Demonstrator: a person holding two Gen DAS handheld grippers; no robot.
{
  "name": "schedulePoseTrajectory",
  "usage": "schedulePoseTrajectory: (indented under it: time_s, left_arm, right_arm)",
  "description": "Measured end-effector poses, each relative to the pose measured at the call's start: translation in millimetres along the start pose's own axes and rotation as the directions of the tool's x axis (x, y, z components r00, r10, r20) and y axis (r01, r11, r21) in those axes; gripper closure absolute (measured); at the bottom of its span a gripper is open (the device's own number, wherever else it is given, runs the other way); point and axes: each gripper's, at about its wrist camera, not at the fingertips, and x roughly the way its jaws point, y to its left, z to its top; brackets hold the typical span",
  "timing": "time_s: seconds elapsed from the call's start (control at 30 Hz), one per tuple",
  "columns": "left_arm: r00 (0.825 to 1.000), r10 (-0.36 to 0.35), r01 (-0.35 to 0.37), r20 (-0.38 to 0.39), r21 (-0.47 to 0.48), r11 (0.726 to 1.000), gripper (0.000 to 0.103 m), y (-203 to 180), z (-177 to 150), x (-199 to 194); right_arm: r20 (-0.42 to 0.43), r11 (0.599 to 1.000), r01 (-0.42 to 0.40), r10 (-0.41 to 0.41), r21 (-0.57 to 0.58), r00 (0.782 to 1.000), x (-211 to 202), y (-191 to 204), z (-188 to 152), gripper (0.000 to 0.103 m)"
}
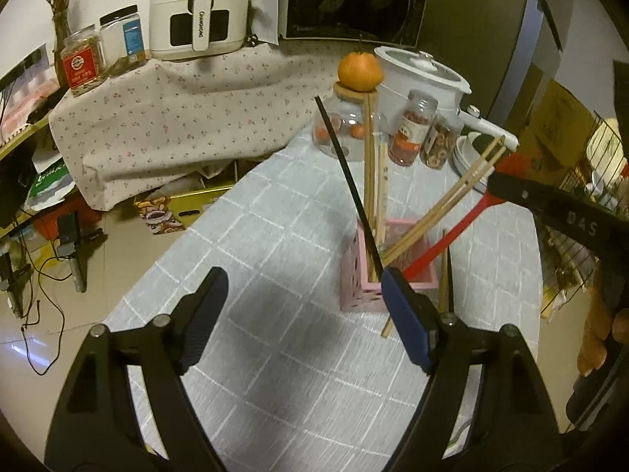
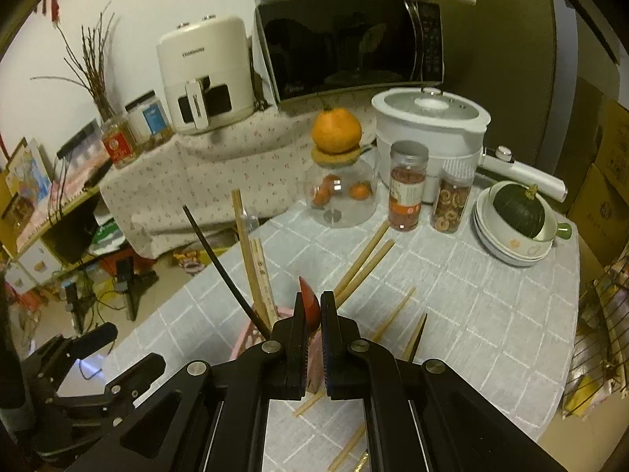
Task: Organize utensils
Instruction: 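Lower the red spoon into the pink basket and open the right tool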
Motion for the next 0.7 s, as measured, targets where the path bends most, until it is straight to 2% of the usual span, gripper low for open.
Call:
schedulePoseTrajectory:
  time_s: [0.13,0.3,0.37,0.47,0.57,0.7]
  left_arm:
    - [1.000,0.000,0.000,-0.009,0.018,1.000,0.023,-5.6,-2.5,0.9]
    - [1.000,-0.013,0.013,-0.025,0.029,0.999,0.023,-11.6,-4.2,3.1]
    - [0.999,-0.020,0.021,-0.036,0.034,0.999,0.022,-14.1,-4.9,4.8]
    - [0.997,-0.037,0.039,-0.062,0.036,0.999,0.022,-18.5,-6.7,8.9]
    - [0.994,-0.053,0.057,-0.091,0.034,0.998,0.022,-21.4,-9.5,12.2]
    - [0.986,-0.061,0.067,-0.152,0.031,0.997,0.022,-27.0,-16.1,20.1]
  right_arm:
    - [-0.023,1.000,-0.020,0.020,-0.003,1.000,4.8,0.3,-1.0,0.093]
    - [-0.002,0.999,-0.039,0.039,0.019,0.999,-11.2,-8.2,1.4,0.068]
    - [0.021,0.999,-0.046,0.045,0.022,0.999,-23.1,-13.4,2.9,0.054]
    - [0.044,0.999,-0.048,0.047,0.022,0.998,-41.3,-24.3,1.7,0.045]
    - [0.035,0.998,-0.042,0.041,0.035,0.999,-51.0,-38.1,-3.1,0.037]
    - [-0.041,0.998,-0.001,0.003,0.056,0.999,-49.0,-59.6,-12.9,0.034]
